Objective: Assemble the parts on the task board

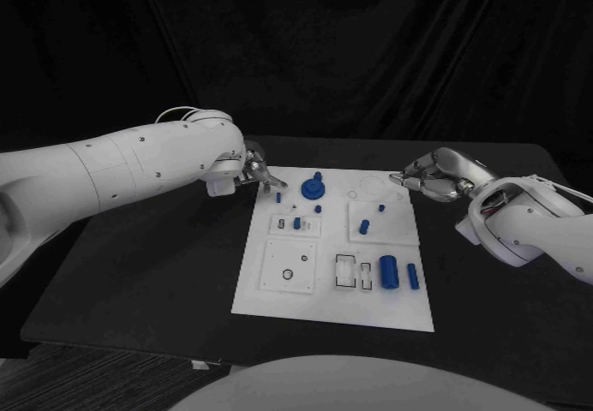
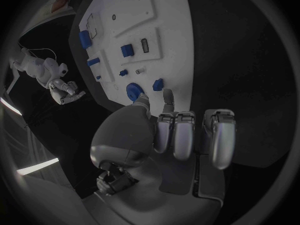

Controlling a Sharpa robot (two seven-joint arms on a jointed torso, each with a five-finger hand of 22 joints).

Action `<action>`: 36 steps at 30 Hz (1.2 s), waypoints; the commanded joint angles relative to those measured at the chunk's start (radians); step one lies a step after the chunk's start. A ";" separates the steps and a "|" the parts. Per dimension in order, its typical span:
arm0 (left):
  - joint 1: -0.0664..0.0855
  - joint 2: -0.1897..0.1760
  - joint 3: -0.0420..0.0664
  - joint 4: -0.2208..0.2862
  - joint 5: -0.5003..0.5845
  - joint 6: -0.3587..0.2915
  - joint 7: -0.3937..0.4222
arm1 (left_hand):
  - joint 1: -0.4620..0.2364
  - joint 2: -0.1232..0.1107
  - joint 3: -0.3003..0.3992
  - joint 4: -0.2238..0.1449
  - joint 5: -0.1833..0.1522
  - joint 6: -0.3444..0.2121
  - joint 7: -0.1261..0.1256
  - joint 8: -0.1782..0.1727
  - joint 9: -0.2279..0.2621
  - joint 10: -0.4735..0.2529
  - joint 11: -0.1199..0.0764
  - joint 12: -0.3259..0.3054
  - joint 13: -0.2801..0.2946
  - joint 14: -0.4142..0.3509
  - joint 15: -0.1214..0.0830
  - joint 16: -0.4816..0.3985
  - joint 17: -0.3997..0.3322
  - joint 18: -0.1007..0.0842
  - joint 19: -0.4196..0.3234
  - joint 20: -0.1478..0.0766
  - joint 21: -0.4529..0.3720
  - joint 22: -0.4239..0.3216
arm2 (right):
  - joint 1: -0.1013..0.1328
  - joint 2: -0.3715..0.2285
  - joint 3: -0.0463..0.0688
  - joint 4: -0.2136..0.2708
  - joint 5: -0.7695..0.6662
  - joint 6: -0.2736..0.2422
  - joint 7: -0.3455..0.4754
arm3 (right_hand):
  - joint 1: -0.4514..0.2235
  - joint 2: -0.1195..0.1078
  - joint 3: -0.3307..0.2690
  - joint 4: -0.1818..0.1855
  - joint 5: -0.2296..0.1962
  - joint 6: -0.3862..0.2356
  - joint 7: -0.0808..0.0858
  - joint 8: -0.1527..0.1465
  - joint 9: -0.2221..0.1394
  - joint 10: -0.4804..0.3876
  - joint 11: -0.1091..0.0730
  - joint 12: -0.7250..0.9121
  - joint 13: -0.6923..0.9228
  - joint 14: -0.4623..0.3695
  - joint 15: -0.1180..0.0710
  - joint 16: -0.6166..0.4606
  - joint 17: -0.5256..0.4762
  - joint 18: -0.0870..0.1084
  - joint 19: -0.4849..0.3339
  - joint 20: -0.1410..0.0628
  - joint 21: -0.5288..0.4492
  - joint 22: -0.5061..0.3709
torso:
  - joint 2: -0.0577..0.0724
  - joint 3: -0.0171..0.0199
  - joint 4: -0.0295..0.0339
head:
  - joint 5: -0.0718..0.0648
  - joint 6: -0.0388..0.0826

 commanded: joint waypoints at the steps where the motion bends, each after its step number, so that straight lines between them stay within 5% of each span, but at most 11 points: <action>1: -0.003 0.005 0.001 -0.002 0.001 0.002 0.013 | 0.020 0.002 -0.007 -0.006 -0.005 0.007 0.004 -0.013 -0.014 0.106 0.000 0.007 0.263 0.118 0.002 0.010 0.266 0.008 0.088 0.003 0.005 0.258 | -0.003 0.000 0.001 -0.001 -0.002 0.002 -0.014 | 0.025 0.004 -0.019 -0.006 0.023 -0.003 0.004 -0.010 -0.009 0.108 0.001 0.017 0.269 0.074 -0.002 0.000 0.146 -0.016 0.028 0.007 -0.015 0.200 | 0.000 0.0005 -0.0009 | 0.000 0.000; 20: -0.020 0.023 0.001 -0.013 0.001 0.014 0.007 | 0.045 0.011 0.006 -0.023 0.012 0.009 0.005 -0.020 -0.028 0.106 0.001 0.007 0.263 0.118 0.003 0.010 0.266 0.008 0.088 0.004 0.005 0.258 | -0.003 0.000 0.001 -0.005 -0.002 0.008 -0.013 | 0.026 0.004 -0.019 -0.006 0.024 -0.003 0.004 -0.010 -0.009 0.108 0.001 0.017 0.269 0.074 -0.002 -0.001 0.144 -0.016 0.028 0.007 -0.015 0.200 | 0.000 0.0004 -0.0004 | -0.002 0.000; 36: -0.023 0.027 0.001 -0.016 0.001 0.011 0.010 | 0.072 0.017 0.025 -0.045 0.074 0.012 0.004 -0.028 -0.046 0.106 0.001 0.007 0.263 0.118 0.004 0.010 0.266 0.010 0.085 0.005 0.000 0.257 | -0.003 0.001 0.000 -0.012 -0.002 0.011 -0.013 | 0.026 0.004 -0.019 -0.006 0.024 -0.003 0.004 -0.010 -0.009 0.108 0.001 0.017 0.269 0.074 -0.002 -0.001 0.144 -0.016 0.028 0.007 -0.015 0.200 | 0.000 -0.0001 -0.0001 | -0.004 0.000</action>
